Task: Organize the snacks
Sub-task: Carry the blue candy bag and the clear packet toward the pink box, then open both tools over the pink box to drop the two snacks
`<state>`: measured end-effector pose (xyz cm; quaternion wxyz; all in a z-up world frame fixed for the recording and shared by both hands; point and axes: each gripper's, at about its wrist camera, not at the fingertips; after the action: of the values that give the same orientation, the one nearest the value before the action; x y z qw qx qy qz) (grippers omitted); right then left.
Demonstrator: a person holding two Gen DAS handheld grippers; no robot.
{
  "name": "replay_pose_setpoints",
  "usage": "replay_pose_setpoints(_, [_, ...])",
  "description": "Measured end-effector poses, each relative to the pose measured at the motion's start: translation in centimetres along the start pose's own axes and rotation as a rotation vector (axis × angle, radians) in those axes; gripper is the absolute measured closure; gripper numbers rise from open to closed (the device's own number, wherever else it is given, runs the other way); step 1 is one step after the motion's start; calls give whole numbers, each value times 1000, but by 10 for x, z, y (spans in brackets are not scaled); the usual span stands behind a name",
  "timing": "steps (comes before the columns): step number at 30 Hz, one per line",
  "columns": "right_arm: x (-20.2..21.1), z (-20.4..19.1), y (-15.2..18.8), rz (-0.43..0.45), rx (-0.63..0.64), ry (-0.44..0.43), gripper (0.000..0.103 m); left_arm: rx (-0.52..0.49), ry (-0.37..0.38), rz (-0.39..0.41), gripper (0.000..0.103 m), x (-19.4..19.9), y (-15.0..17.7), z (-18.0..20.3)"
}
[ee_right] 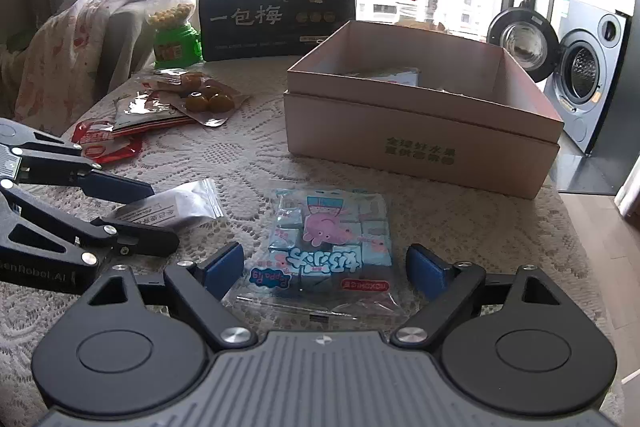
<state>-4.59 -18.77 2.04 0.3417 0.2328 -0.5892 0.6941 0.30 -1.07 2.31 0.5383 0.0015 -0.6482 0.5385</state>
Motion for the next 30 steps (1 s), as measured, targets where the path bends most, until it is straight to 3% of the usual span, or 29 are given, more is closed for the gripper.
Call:
replay_pose_setpoints(5, [9, -2, 2, 37, 19, 12, 35, 17, -83, -14, 50, -4, -1, 15])
replay_pose_setpoints(13, [40, 12, -1, 90, -16, -18, 37, 80, -114, 3, 50, -2, 3, 18])
replay_pose_setpoints(18, [49, 27, -2, 100, -48, 4, 38, 18, -176, -7, 54, -4, 3, 33])
replay_pose_setpoints(25, [54, 48, -4, 113, -66, 49, 38, 28, -140, -6, 62, -1, 3, 37])
replay_pose_setpoints(30, [56, 59, -16, 110, -42, 39, 38, 21, -97, 68, 62, 3, -13, 46])
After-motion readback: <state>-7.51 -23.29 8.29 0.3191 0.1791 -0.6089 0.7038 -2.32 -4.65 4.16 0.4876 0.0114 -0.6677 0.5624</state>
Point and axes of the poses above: each gripper's, at about its wrist camera, not at the fingertips, and x roughly against the way its jaws point, z to its right, y to its underside, and after that the axes turned 13 degrees about y, right-handed
